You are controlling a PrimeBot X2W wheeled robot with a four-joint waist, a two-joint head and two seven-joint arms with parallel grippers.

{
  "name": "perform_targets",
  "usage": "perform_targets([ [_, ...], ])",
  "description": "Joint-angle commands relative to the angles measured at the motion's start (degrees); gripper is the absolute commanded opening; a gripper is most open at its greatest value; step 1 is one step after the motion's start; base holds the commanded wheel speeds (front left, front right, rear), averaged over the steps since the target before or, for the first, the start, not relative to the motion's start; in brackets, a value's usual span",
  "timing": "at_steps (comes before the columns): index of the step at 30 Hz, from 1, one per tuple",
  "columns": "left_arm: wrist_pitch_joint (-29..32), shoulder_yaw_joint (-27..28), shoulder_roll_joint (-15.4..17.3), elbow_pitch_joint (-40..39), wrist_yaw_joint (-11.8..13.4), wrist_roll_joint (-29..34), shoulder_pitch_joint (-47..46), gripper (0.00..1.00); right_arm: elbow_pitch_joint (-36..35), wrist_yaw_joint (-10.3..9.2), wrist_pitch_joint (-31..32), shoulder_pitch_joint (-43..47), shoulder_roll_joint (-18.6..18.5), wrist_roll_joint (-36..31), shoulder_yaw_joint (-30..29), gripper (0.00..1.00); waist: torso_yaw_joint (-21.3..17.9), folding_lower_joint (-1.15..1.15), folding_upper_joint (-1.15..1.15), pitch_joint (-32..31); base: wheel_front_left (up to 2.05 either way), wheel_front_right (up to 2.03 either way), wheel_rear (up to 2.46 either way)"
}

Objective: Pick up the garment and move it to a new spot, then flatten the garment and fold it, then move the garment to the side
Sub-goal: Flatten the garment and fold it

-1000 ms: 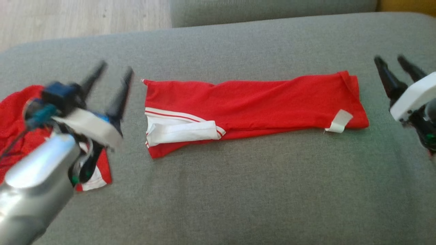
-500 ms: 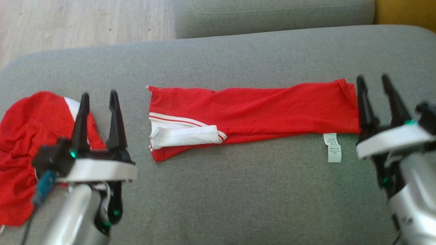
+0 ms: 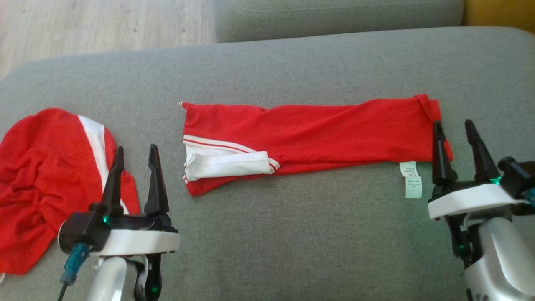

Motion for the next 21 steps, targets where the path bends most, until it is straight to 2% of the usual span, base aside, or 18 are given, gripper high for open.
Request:
perform_targets([
  [1, -0.3, 2.7, 0.0, -1.4, -0.6, 0.9, -2.5, 1.0, -2.2, -0.04, 0.4, -1.8, 0.2, -0.9, 0.4, 1.0, 0.4, 0.0, 0.0, 0.7, 0.0, 0.0, 0.0],
  [6, -0.3, 3.8, -1.4, -0.6, -2.8, 3.4, -4.6, 1.0, -0.7, -0.04, 3.7, -4.9, 0.7, -4.5, -4.2, 1.0, 1.5, 0.0, 0.0, 4.0, 0.0, 0.0, 0.0],
  [8, -0.3, 3.6, -1.8, 0.2, -3.5, 4.1, -5.3, 1.0, 1.6, -0.04, 5.4, -6.9, 1.4, -6.3, -7.5, 1.0, 2.0, 0.0, 0.0, 5.3, 0.0, 0.0, 0.0],
  [9, -0.3, 3.6, -2.1, 0.7, -4.0, 4.4, -6.1, 1.0, 4.7, -0.04, 7.6, -8.8, 2.2, -8.6, -11.3, 1.0, 2.6, 0.0, 0.0, 6.5, 0.0, 0.0, 0.0],
  [14, -0.3, 2.8, -2.7, 2.6, -4.8, 3.9, -7.7, 1.0, 11.5, -0.04, 11.1, -12.8, 4.3, -13.6, -19.1, 1.0, 4.5, 0.0, 0.0, 9.0, 0.0, 0.0, 0.0],
  [21, -0.3, 2.5, -2.9, 3.6, -5.3, 3.7, -9.0, 1.0, 18.2, -0.04, 12.9, -16.0, 5.5, -20.0, -25.4, 1.0, 5.6, 0.0, 0.0, 10.6, 0.0, 0.0, 0.0],
])
